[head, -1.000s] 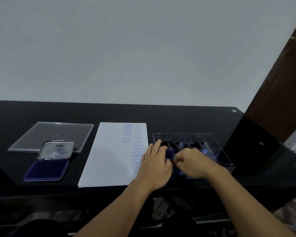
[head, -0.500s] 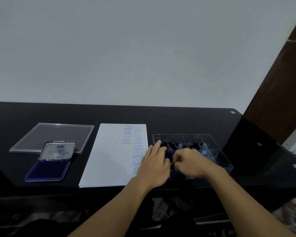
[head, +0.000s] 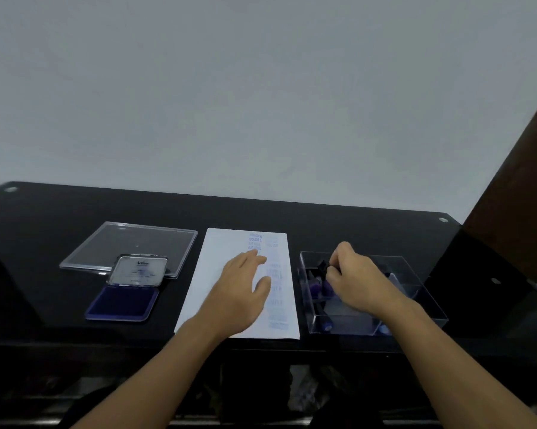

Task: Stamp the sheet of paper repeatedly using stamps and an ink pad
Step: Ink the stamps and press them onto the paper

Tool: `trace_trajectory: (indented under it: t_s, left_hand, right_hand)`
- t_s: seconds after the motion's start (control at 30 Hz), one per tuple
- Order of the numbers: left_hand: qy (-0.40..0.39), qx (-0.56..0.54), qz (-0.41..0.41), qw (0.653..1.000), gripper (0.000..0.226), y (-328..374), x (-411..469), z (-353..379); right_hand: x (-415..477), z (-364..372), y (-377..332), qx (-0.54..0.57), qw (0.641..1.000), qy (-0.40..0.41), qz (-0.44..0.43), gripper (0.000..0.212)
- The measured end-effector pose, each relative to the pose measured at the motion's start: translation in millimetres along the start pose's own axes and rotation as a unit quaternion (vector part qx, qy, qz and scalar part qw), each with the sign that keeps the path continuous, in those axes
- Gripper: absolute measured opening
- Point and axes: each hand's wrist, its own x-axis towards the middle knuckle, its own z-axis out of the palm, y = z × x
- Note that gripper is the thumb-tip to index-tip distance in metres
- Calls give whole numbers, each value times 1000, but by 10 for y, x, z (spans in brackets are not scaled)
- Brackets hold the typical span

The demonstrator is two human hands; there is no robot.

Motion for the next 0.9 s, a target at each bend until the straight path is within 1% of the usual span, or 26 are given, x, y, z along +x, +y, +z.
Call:
trace_trajectory:
  t_s: [0.1, 0.2, 0.37, 0.5, 0.57, 0.67, 0.77, 0.9]
  left_hand:
    - [40, 12, -33, 999, 39, -317, -64, -362]
    - [77, 46, -71, 993, 36, -655, -126, -715]
    - [116, 78, -133, 981, 34, -1246, -340, -1278]
    - [149, 96, -187, 966, 33, -1648, -509, -1589]
    - [160, 101, -208, 960, 30, -1806, -588, -1681]
    - [151, 101, -223, 958, 26, -2030, -678, -1733]
    - [133, 127, -228, 956, 35, -2239, -733, -1701]
    - [147, 148, -215, 954, 40, -2326, -712, -1628]
  right_hand:
    - [59, 35, -256, 12, 999, 15, -33, 11]
    - [158, 133, -500, 27, 998, 23, -47, 10]
    - [330, 442, -959, 48, 996, 6, -74, 17]
    - [454, 760, -1365, 47, 993, -13, -107, 13]
    - [492, 917, -1577, 48, 990, -35, -129, 11]
    - [540, 1145, -1854, 44, 983, -68, -163, 8]
    - [581, 1352, -2088, 39, 977, -94, -187, 11]
    - [630, 1568, -2331, 26, 971, -120, -207, 14]
